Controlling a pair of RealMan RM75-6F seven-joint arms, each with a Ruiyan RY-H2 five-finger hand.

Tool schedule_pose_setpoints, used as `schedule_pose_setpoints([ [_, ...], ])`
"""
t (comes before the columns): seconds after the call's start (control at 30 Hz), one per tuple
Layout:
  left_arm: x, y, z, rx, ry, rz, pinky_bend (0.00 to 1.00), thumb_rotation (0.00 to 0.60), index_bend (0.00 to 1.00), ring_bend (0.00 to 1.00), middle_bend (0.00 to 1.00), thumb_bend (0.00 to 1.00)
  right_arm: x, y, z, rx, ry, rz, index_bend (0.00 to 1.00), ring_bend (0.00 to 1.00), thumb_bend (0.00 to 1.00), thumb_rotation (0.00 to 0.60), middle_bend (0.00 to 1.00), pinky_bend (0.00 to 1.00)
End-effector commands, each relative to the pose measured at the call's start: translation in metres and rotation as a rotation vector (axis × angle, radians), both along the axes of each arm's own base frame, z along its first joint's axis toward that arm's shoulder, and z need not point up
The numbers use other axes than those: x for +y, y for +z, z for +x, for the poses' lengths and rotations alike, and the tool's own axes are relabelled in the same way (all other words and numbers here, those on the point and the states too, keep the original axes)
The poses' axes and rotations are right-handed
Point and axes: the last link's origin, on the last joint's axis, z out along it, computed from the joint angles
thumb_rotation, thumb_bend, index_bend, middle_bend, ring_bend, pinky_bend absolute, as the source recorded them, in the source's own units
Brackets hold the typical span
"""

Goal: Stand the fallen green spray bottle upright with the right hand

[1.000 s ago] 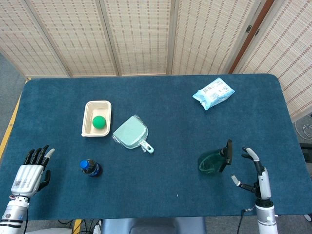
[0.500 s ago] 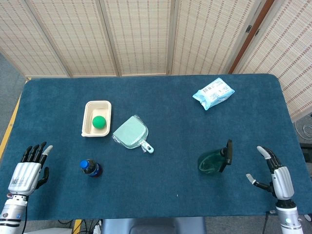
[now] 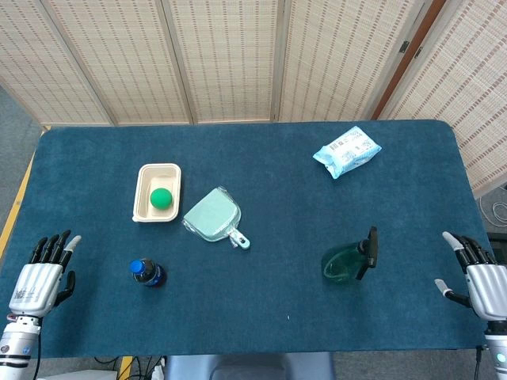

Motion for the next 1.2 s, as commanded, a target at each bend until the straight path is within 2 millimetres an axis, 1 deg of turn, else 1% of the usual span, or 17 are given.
schedule_pose_setpoints([
  [0.03,0.000,-0.001,-0.002,-0.004,0.003,0.003,0.00,0.600,0.06,0.00,0.00,0.61,-0.001,0.000,-0.012,0.033,-0.059,0.026,0.14,0.14,0.16,0.600,0.17,0.28],
  [0.2,-0.003,-0.004,-0.002,-0.008,0.001,0.007,0.00,0.600,0.06,0.00,0.00,0.61,0.001,-0.005,-0.020,0.011,-0.055,0.025,0.13,0.13,0.16,0.600,0.17,0.27],
  [0.5,-0.004,-0.006,0.001,-0.009,0.000,0.015,0.00,0.600,0.06,0.00,0.00,0.61,0.007,0.003,-0.021,-0.038,-0.019,-0.011,0.13,0.13,0.16,0.600,0.17,0.27],
  [0.63,-0.005,-0.007,0.002,-0.012,0.005,0.021,0.00,0.600,0.06,0.00,0.00,0.61,0.005,0.003,-0.022,-0.046,-0.014,-0.008,0.13,0.13,0.16,0.600,0.17,0.27],
  [1.0,-0.010,-0.008,0.003,-0.016,0.001,0.031,0.00,0.600,0.06,0.00,0.00,0.61,-0.001,0.000,-0.013,-0.037,0.017,0.009,0.13,0.13,0.16,0.600,0.17,0.27],
  [1.2,-0.007,-0.007,0.003,-0.021,-0.006,0.029,0.00,0.600,0.06,0.00,0.00,0.61,-0.001,0.000,-0.010,-0.032,0.018,0.010,0.13,0.13,0.16,0.600,0.17,0.27],
])
